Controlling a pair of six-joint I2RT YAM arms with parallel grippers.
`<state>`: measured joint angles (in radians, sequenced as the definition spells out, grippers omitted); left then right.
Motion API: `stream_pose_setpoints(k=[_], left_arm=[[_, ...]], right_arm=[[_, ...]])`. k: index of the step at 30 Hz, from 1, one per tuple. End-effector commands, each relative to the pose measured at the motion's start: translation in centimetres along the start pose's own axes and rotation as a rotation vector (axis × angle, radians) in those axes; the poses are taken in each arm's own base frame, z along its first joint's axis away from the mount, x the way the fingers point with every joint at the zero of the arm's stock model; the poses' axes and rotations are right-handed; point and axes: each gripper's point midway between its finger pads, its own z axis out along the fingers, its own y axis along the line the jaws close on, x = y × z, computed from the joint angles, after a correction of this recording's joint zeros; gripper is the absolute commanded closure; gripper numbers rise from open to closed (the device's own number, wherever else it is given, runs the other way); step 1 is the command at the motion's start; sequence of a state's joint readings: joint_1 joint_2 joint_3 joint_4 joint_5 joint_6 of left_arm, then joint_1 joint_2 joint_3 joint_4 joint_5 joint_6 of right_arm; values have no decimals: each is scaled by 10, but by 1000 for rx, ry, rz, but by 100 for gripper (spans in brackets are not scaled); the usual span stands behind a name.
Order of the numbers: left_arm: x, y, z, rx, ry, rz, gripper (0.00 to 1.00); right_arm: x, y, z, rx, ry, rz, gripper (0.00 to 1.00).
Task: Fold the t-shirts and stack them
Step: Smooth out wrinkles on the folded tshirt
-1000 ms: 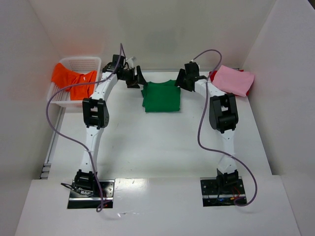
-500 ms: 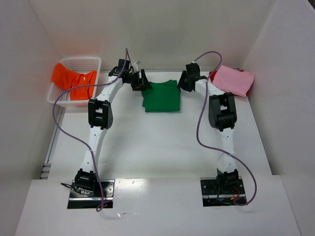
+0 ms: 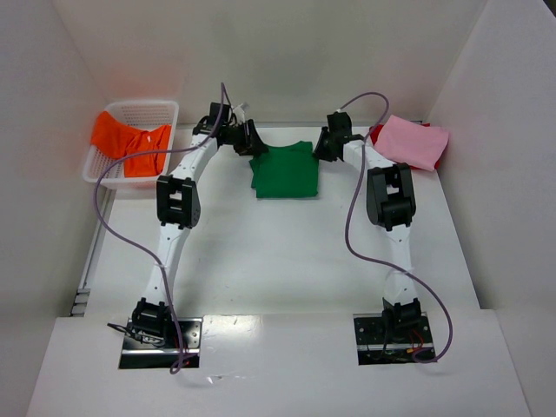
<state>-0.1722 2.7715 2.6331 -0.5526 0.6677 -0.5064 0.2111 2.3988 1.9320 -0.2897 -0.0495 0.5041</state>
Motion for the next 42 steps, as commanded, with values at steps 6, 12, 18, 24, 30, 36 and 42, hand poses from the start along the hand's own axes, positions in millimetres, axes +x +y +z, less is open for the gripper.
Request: stream_pose_setpoints(k=[6, 12, 18, 24, 30, 36, 42], left_arm=[[-10, 2, 7, 15, -38, 8, 86], [-13, 3, 8, 6, -50, 4, 100], [-32, -9, -11, -4, -94, 33, 100], [-48, -7, -24, -34, -135, 48, 100], [-60, -4, -35, -60, -171, 51, 100], [-65, 10, -39, -72, -190, 17, 100], [-64, 23, -35, -95, -196, 0, 100]], right_arm=[[-31, 16, 0, -55, -74, -6, 85], [-51, 30, -8, -90, -115, -10, 97], [-75, 48, -23, -132, -165, -15, 97], [-97, 65, -35, -183, -217, -23, 96], [-109, 77, -29, -230, -250, -13, 95], [-121, 86, -18, -268, -288, -16, 90], [-110, 80, 9, -273, -276, -17, 76]])
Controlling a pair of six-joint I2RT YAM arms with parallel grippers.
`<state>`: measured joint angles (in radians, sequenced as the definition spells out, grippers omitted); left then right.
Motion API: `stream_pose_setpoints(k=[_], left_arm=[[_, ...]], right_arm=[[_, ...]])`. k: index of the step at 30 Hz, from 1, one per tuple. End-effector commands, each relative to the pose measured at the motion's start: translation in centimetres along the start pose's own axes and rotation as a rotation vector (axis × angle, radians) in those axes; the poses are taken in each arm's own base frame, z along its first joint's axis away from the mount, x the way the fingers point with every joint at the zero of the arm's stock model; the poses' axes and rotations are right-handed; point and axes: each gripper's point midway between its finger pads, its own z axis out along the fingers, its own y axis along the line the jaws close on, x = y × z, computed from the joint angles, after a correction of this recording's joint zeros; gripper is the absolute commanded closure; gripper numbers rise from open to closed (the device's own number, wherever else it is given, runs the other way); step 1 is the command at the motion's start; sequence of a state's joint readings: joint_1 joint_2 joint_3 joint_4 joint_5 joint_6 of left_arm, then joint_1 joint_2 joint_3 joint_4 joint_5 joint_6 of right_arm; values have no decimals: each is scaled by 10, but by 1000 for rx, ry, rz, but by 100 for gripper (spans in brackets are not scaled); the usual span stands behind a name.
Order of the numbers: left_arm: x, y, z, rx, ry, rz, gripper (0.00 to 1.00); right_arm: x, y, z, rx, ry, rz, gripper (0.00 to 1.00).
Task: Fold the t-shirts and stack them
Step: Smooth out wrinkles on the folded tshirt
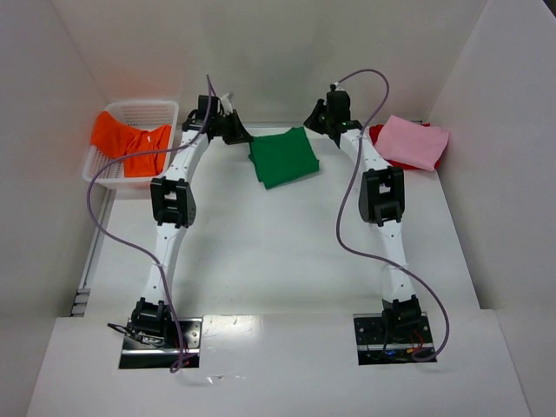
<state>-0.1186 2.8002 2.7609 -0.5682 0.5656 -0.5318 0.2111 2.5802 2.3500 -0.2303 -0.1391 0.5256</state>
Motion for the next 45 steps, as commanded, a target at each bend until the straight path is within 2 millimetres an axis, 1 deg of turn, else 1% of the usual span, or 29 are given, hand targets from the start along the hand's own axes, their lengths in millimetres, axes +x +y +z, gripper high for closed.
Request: stream_pose_setpoints(k=[1, 3, 5, 7, 8, 10, 12, 14, 15, 17, 18, 19, 20, 21, 22, 23, 25, 27, 28, 29, 30, 33, 34, 35, 37, 39, 41, 43, 45], left_arm=[[-20, 4, -6, -11, -61, -5, 100], [-22, 5, -3, -1, -73, -15, 84], [-27, 6, -4, 15, -87, -21, 74], [-25, 3, -3, 40, -77, -22, 35], [-26, 5, -5, 42, -79, -25, 25], [-29, 7, -7, 41, -86, -15, 18], [-29, 6, -12, 46, -76, -8, 17], [-27, 5, -17, 45, -59, 7, 16], [-27, 3, -22, 40, -51, 13, 16], [-26, -5, -30, 49, -34, 36, 16], [-24, -7, -33, 48, -22, 32, 16], [-23, -9, -35, 52, -16, 35, 17], [-21, -14, -39, 64, 0, 37, 18], [-16, -19, -40, 72, 20, 43, 18], [-11, -26, -40, 76, 35, 56, 19], [-7, -36, -42, 85, 51, 75, 19], [14, -48, -39, 96, 112, 93, 20], [31, -70, -41, 111, 161, 122, 20], [48, -69, -37, 103, 202, 120, 20], [64, -76, -35, 100, 241, 118, 20], [73, -85, -36, 94, 253, 134, 20], [113, -85, -38, 79, 291, 95, 20], [122, -83, -41, 74, 290, 56, 20], [121, -87, -47, 72, 263, 35, 20], [144, -74, -54, 25, 275, -21, 20], [145, -76, -60, 25, 253, -28, 20], [148, -71, -59, 5, 250, -44, 20], [148, -79, -53, 10, 234, -29, 20], [144, -77, -46, -10, 201, -46, 21]], right_arm=[[-22, 7, 8, -47, -75, -15, 73], [-24, 4, 12, -33, -89, -15, 51], [-26, 0, 14, -15, -98, -23, 44], [-32, -4, 12, -5, -106, -19, 32], [-33, -3, 10, -3, -103, -19, 28], [-30, -4, 4, 5, -78, -48, 20], [-19, -9, 1, 20, -42, -54, 19], [-18, -9, -11, 33, -20, -69, 19], [-11, -13, -15, 46, 3, -73, 19], [-15, -8, -32, 49, 9, -91, 28], [-4, -12, -36, 54, 38, -87, 32], [8, -15, -41, 49, 65, -93, 34], [2, -7, -50, 23, 51, -106, 35], [7, -7, -59, 19, 57, -105, 35], [17, -14, -64, 38, 72, -96, 36], [10, -11, -73, 38, 43, -94, 37], [21, -17, -87, 53, 50, -83, 36], [22, -16, -100, 52, 39, -85, 32], [24, -16, -107, 53, 40, -85, 31], [27, -16, -111, 51, 47, -84, 29], [28, -15, -116, 47, 48, -84, 28], [33, -16, -130, 23, 47, -81, 27], [38, -15, -134, 8, 48, -81, 27], [42, -15, -135, -3, 54, -81, 27], [56, -22, -138, 3, 77, -77, 27], [59, -23, -137, 1, 81, -76, 27], [69, -28, -132, -1, 108, -88, 27], [74, -31, -126, -4, 123, -96, 27], [72, -33, -120, 0, 113, -107, 27]])
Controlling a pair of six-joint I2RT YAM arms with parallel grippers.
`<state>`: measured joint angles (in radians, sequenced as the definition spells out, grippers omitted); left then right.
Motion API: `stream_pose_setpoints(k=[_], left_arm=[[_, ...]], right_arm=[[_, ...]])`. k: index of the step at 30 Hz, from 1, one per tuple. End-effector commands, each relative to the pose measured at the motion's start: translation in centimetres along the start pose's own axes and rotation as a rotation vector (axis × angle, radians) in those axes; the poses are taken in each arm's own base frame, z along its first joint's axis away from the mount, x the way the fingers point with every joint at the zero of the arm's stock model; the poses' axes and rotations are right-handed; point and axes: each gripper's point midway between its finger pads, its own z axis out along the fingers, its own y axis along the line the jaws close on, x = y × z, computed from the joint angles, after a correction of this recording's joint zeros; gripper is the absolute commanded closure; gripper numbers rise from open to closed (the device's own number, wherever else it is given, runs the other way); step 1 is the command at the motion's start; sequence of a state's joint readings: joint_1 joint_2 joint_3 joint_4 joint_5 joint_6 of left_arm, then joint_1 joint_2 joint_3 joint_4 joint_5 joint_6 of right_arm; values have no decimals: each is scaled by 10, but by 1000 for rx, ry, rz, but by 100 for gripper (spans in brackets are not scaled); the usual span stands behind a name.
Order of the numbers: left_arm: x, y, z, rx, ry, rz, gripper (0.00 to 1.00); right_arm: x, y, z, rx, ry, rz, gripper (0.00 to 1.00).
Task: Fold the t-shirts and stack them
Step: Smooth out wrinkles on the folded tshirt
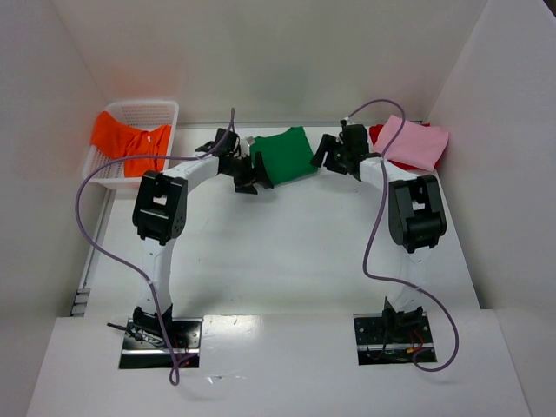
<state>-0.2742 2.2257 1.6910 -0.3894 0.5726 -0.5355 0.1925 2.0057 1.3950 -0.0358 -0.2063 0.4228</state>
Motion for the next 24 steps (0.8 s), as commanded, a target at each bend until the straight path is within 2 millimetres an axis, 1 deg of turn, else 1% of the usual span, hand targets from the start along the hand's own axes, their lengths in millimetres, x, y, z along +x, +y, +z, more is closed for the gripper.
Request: stream_pose_setpoints(k=[1, 2, 4, 8, 10, 11, 13, 15, 16, 17, 18, 21, 23, 24], left_arm=[[-36, -29, -8, 36, -152, 42, 21], [-39, -33, -6, 44, -168, 48, 22], [-43, -31, -1, 50, -187, 39, 25], [-49, -28, 8, 56, -192, 24, 28], [-48, -32, 12, 58, -195, 25, 30], [-49, -31, 12, 50, -201, 19, 31], [-44, -27, 18, 35, -193, 12, 34], [-45, -25, 20, 30, -204, -3, 37], [-44, -23, 22, 30, -202, -9, 40], [-42, -19, 25, 26, -201, -17, 44], [-43, -19, 25, 21, -204, -18, 49], [-43, -13, 29, 3, -208, -24, 66], [-42, -8, 32, -7, -202, -31, 75], [-42, -9, 32, -9, -200, -32, 81]], right_arm=[[-24, 5, 8, -35, -80, -55, 27], [-23, 2, 13, -29, -80, -54, 27], [-30, 4, 19, -33, -91, -66, 28], [-31, 5, 31, -53, -82, -67, 31], [-29, 3, 37, -48, -71, -65, 32], [-28, 2, 40, -50, -67, -64, 33], [-28, 2, 45, -55, -65, -64, 37], [-26, 0, 48, -50, -55, -71, 40], [-29, 1, 50, -53, -61, -73, 42], [-32, 2, 51, -56, -67, -74, 47], [-31, 2, 54, -58, -61, -69, 53], [-33, 6, 57, -74, -57, -56, 68], [-30, 4, 59, -68, -44, -44, 73], [-33, 5, 58, -63, -46, -44, 77]])
